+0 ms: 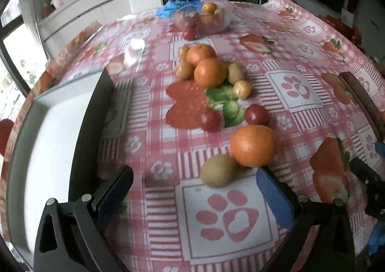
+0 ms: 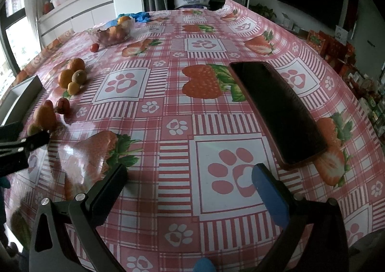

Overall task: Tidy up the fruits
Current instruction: 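Move the left gripper to the brown kiwi and close on it, then close the right gripper on a red tomato while the left gripper holds the kiwi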

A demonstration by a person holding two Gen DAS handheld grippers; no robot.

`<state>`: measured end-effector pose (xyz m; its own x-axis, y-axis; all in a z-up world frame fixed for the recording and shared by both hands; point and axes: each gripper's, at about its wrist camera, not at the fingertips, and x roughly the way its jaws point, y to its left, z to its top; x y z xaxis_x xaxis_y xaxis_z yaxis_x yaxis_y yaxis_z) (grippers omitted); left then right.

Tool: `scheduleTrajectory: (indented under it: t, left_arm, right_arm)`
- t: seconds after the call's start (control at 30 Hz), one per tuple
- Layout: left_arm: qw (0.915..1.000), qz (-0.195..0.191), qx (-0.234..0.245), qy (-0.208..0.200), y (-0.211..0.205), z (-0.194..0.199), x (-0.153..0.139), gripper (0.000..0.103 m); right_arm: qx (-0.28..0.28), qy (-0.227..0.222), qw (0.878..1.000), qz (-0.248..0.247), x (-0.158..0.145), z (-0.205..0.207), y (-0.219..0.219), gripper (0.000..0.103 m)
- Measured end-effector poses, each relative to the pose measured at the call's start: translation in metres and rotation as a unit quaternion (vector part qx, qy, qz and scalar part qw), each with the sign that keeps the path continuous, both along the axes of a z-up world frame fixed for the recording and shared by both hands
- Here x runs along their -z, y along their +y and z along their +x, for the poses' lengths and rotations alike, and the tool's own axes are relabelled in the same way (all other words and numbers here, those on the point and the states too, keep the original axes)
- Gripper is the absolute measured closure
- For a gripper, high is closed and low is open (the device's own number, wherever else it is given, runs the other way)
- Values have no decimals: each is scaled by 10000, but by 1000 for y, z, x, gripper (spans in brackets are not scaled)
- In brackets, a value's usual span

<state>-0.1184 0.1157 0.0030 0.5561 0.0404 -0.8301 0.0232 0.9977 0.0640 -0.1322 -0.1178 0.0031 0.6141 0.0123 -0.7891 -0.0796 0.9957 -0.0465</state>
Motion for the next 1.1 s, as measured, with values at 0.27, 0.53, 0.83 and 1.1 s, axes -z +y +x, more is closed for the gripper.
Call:
scheduleTrajectory:
  t: [0.27, 0.53, 0.83, 1.1]
  left_arm:
    - [9989, -394, 253, 2, -5, 6, -8, 74]
    - [9987, -454, 227, -31, 5, -8, -7, 74]
    - [9985, -535, 59, -3, 24, -25, -7, 74]
    - [9977, -670, 28, -12, 32, -29, -7, 74]
  right_arm:
    - [46, 355, 9993, 72, -2, 5, 3, 0]
    - [-689, 583, 9949, 446, -6, 15, 48, 0]
    - [-1561, 549, 9858, -285, 0, 44, 131, 2]
    - [-1938, 574, 9792, -191, -4, 69, 171, 36]
